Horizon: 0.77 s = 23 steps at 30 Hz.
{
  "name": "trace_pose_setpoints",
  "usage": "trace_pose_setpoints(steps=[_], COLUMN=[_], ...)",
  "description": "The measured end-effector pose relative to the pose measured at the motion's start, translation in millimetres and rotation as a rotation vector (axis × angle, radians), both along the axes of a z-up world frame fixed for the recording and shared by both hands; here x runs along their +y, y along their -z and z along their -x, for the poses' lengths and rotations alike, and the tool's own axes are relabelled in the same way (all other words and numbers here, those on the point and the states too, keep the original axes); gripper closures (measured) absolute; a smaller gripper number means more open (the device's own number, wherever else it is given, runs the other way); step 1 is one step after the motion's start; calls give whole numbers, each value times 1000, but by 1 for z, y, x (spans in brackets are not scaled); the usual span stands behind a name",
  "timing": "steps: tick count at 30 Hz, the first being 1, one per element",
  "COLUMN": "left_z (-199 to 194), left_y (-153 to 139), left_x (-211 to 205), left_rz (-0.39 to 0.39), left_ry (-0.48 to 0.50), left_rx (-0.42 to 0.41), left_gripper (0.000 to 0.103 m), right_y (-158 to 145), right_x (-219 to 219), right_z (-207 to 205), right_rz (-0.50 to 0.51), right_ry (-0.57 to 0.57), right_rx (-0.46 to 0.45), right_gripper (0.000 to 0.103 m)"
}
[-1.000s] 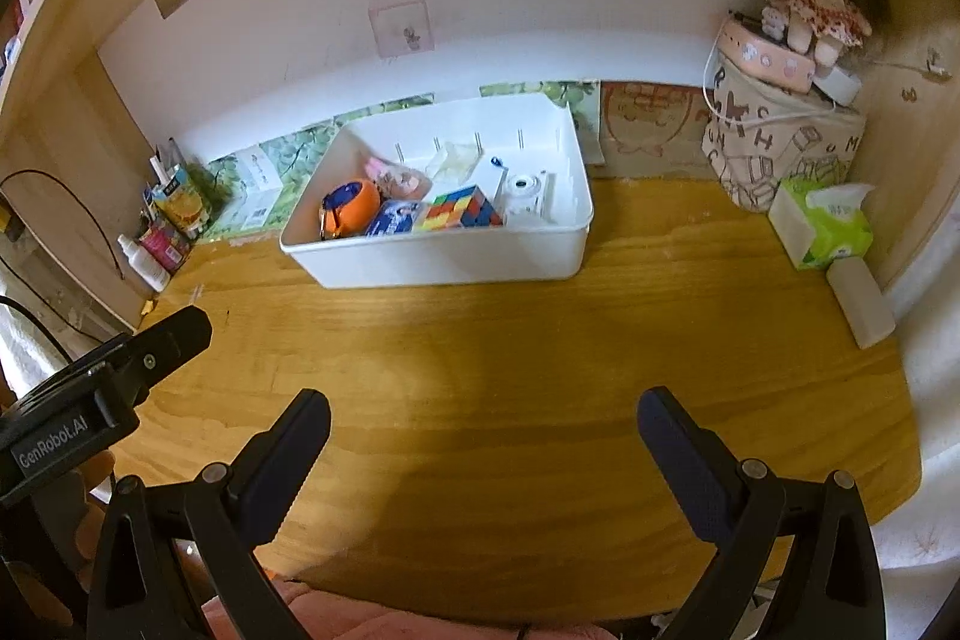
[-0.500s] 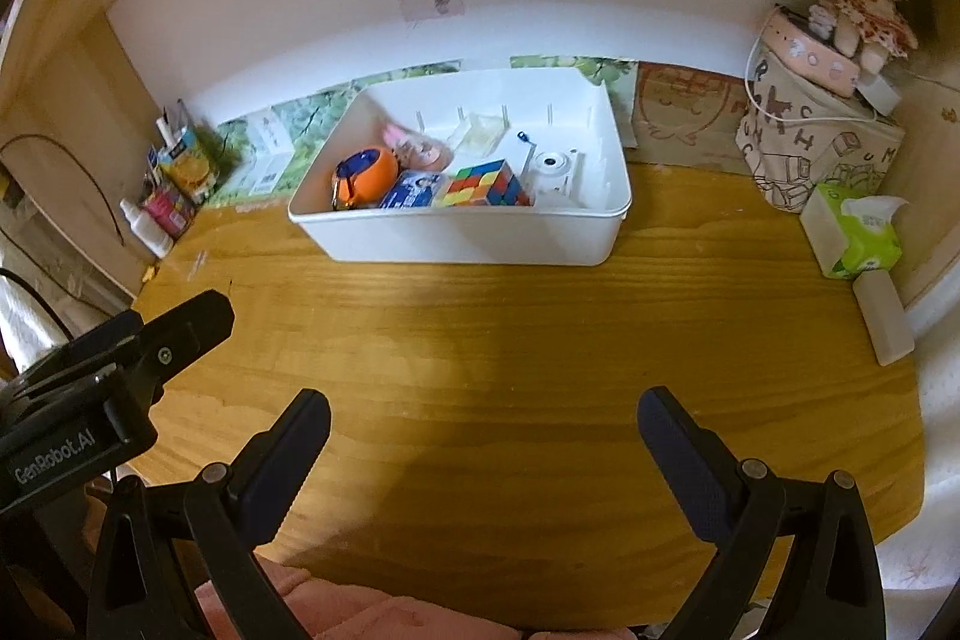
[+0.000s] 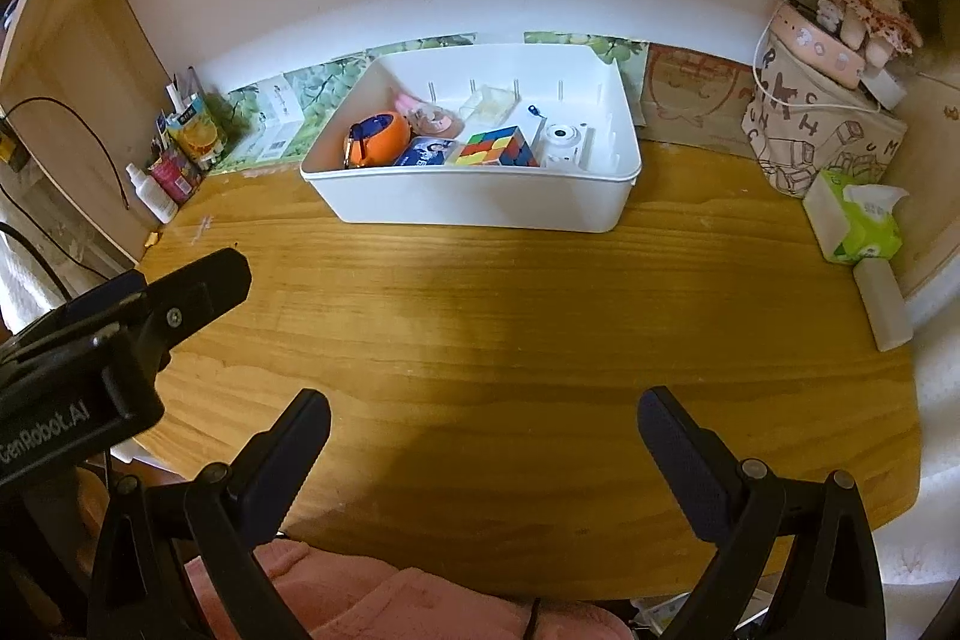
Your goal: Organize rigid objects
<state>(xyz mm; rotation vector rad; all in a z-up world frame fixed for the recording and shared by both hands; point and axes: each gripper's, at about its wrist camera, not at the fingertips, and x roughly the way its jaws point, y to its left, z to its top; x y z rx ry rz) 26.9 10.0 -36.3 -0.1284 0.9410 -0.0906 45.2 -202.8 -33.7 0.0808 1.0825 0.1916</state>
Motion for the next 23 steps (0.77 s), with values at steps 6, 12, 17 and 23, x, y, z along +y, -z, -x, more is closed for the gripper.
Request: trace_pose_setpoints(steps=[6, 12, 17, 23], left_z=[5, 12, 16, 19], left_y=[-1, -6, -9, -11], left_x=[-5, -9, -7, -3], left_rz=[-8, -23, -28, -21], left_ry=[34, 63, 66, 52], left_rx=[-10, -40, -57, -68], left_gripper=[1, 1, 1, 1], right_y=[-2, -1, -3, -4], right_x=[1, 2, 3, 2], right_z=[7, 10, 14, 14], right_rz=[2, -3, -6, -10], right_ry=[13, 16, 19, 23], right_rx=[-10, -15, -19, -17], right_gripper=[0, 0, 0, 0])
